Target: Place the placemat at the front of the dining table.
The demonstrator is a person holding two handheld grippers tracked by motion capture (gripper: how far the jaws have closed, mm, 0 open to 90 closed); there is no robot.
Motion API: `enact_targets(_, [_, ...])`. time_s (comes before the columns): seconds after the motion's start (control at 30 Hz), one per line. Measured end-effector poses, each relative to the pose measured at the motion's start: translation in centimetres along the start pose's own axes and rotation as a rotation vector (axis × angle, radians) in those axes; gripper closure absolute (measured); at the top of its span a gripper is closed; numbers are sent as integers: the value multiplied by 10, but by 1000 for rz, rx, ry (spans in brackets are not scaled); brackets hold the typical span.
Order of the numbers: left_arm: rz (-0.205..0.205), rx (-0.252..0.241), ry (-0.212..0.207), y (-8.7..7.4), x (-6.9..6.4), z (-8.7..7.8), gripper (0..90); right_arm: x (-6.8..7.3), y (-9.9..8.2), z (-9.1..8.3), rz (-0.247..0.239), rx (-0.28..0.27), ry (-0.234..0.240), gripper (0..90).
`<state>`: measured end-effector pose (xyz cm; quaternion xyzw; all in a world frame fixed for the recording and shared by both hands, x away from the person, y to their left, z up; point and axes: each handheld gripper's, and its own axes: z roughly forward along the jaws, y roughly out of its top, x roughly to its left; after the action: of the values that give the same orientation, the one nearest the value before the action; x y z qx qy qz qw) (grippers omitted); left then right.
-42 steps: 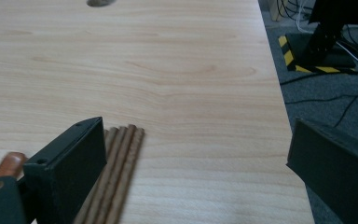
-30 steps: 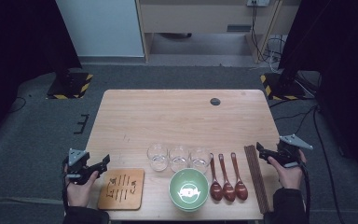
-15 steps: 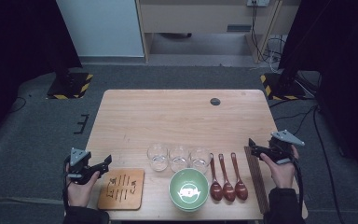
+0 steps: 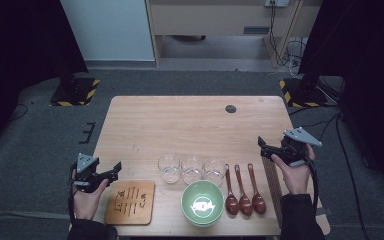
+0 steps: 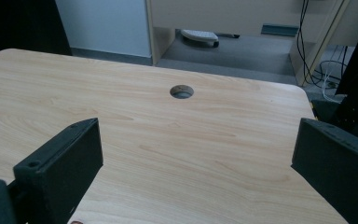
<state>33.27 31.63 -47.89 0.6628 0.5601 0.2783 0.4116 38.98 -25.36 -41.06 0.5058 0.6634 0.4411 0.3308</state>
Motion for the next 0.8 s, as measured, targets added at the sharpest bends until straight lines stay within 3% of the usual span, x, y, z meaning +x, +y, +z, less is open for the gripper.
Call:
enact_targets(0.4, [-21,21,11,-15,7,4,122,32,21,3,-41,-29,39,17])
enact_targets(0.8, [-14,27,9,-17,9,4,120,81,45,9,-92,-52,106,17])
